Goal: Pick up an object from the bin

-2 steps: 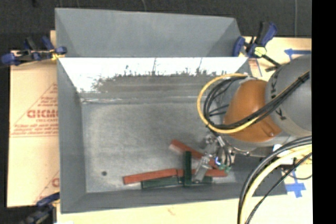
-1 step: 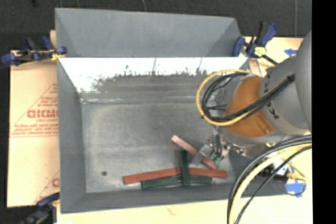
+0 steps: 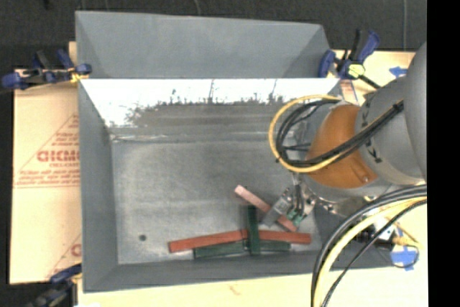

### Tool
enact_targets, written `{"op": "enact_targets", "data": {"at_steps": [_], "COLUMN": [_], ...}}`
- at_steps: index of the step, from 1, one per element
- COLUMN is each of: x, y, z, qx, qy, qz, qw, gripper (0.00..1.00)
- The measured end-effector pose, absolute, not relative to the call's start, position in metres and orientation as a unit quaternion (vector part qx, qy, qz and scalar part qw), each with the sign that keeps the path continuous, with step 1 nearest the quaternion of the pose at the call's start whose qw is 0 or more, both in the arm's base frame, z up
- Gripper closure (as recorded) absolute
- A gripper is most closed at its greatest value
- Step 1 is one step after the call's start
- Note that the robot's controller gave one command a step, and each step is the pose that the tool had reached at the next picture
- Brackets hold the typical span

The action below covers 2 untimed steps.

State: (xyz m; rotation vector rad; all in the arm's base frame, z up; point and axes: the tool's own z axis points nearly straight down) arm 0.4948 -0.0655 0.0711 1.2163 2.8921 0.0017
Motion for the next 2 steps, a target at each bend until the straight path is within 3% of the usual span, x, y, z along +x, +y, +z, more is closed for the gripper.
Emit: {"op": "enact_targets", "data": {"at_steps": [1,2], "x": [0.493,0.491], "y": [-0.066,-0.066], "z": [0.075,0.094], "qx": [0.387,0.387], "qy": [0.922,0.922], "qz": [0.0,-0.001], "qw": [0.0,-0.005], "gripper": [1.0,1.0]}}
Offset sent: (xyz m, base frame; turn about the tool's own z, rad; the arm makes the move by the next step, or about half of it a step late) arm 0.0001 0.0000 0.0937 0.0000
